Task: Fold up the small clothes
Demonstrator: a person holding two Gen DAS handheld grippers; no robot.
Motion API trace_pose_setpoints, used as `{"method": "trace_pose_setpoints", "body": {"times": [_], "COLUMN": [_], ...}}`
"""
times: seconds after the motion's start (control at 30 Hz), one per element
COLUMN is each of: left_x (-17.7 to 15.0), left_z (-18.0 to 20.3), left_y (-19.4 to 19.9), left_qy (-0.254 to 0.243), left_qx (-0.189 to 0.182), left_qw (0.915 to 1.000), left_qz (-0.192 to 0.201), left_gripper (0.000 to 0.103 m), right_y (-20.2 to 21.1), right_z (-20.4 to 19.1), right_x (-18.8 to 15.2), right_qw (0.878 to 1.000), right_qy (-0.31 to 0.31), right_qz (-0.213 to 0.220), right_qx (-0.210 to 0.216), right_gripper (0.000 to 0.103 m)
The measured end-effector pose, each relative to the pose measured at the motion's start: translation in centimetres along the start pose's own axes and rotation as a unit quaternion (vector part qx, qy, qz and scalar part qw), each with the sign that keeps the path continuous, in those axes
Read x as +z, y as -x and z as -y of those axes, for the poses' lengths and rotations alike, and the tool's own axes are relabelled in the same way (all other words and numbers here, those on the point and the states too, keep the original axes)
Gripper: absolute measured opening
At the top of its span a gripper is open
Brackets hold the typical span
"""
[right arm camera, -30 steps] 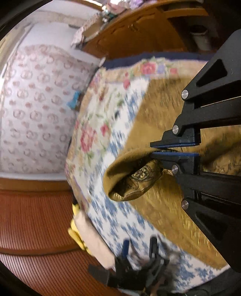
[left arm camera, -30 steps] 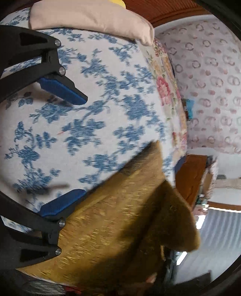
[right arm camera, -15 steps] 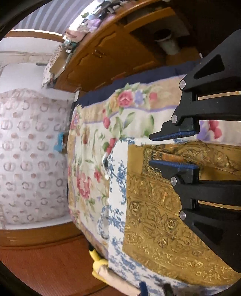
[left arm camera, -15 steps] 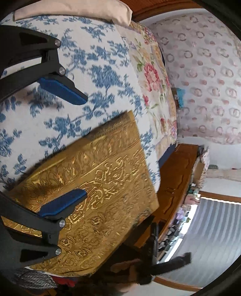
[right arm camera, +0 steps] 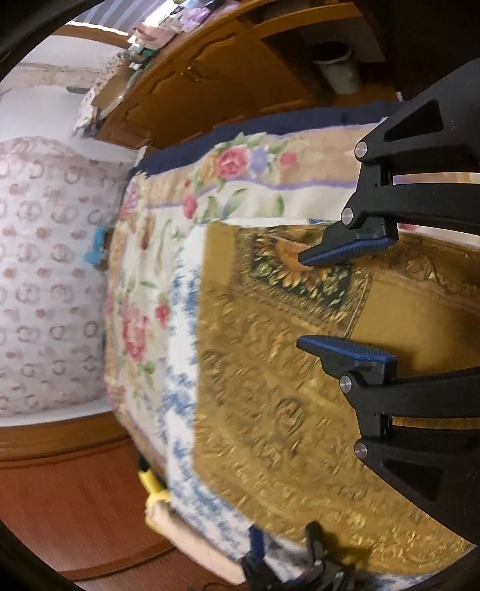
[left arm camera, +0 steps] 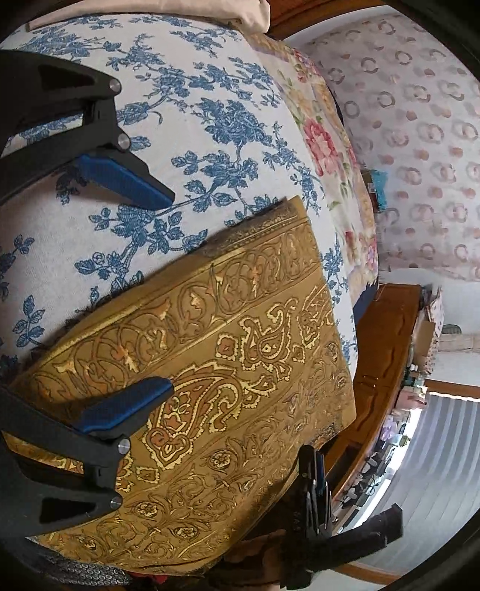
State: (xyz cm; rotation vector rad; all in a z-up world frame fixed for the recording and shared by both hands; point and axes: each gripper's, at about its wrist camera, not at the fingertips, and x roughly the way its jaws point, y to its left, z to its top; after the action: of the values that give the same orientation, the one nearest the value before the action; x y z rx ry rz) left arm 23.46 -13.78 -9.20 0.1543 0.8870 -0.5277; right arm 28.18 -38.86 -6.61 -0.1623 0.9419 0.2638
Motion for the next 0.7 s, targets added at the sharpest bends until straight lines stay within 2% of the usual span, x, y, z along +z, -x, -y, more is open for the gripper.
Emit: {"method": "trace_pose_setpoints", "body": {"times": [0.1, 0.2, 0.4, 0.53, 0.7], "left_x": [0.0, 0.1, 0.1, -0.8, -3.5], "left_z": [0.4, 0.7, 0.6, 0.5, 1.6], "left_y": [-0.2, -0.4, -0.4, 1.1, 4.5], "left_qy": [-0.011, -0.014, -0.014, 0.002, 0.004], "left_qx": [0.011, 0.017, 0.017, 0.018, -0.015], "left_qw": [0.9999, 0.9997, 0.9997, 0.9998, 0.9998], "left_qz": [-0.004, -0.006, -0.008, 0.000, 0.009], "left_gripper": [0.094, 0.095, 0.095, 0.095, 0.095], "right_y": [0.1, 2.4, 7.7, 10.4, 11.9], "right_z": [0.3, 0.4, 0.0, -0.6, -1.7], "right_x": [-0.6, -0.9, -2.2, -4.5, -8.5], "right_qw": [1.000, 1.000, 0.999, 0.998, 0.998], "right_qy": [-0.001, -0.003, -0.005, -0.012, -0.020], "right_qz": [-0.010, 0.005, 0.041, 0.056, 0.053], "right_qx": [-0.017, -0.018, -0.023, -0.020, -0.022], "right_gripper": [0.039, 0.039, 0.053, 0.055, 0.057]}}
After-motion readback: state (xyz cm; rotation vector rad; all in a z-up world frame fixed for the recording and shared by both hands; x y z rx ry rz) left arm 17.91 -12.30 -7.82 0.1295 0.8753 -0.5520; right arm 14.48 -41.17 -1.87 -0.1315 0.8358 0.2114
